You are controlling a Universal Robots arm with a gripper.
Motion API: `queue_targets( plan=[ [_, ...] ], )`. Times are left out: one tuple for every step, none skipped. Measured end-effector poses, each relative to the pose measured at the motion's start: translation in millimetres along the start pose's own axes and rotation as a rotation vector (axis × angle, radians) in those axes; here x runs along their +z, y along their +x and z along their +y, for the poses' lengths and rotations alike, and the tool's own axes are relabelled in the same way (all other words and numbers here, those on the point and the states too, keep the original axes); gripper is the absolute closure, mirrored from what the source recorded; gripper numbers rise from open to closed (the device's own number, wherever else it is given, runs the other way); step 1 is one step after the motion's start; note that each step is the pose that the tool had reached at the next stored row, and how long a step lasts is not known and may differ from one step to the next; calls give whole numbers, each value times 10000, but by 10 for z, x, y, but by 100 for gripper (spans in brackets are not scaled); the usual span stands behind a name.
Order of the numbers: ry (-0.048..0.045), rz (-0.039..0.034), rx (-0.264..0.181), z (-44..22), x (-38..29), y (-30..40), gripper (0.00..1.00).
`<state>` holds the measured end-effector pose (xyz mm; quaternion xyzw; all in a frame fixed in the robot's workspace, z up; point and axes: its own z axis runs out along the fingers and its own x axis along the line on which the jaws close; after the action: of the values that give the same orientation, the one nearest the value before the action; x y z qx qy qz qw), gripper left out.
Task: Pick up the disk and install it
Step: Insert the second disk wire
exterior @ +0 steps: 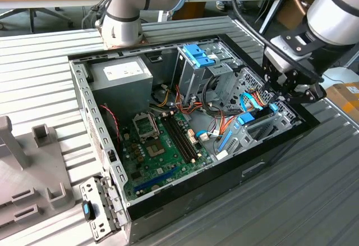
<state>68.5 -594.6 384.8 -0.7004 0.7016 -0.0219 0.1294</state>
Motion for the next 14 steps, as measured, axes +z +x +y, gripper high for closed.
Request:
queue_targets(
  plan=[
    [0, 0, 0, -16, -72, -11, 64],
    [0, 2, 0, -21, -96, -15, 64],
    [0, -1, 1, -21, -98, -15, 64],
    [0, -1, 2, -21, -98, -15, 64],
    [0, -1, 1, -22, -99, -16, 64],
    [0, 2, 1, -22, -100, -16, 64],
    [-9, 36, 11, -24, -102, -19, 64],
    [-131, 224, 42, -37, -97, -21, 64],
    [-321, 415, 57, -52, -93, -22, 64],
    [-504, 541, 64, -67, -90, -25, 64],
    [-678, 587, 83, -82, -85, -30, 64],
    [-839, 613, 100, -95, -81, -37, 64],
    [-1002, 638, 117, -105, -78, -47, 64],
    [-1098, 652, 129, -109, -75, -55, 64]
  ],
)
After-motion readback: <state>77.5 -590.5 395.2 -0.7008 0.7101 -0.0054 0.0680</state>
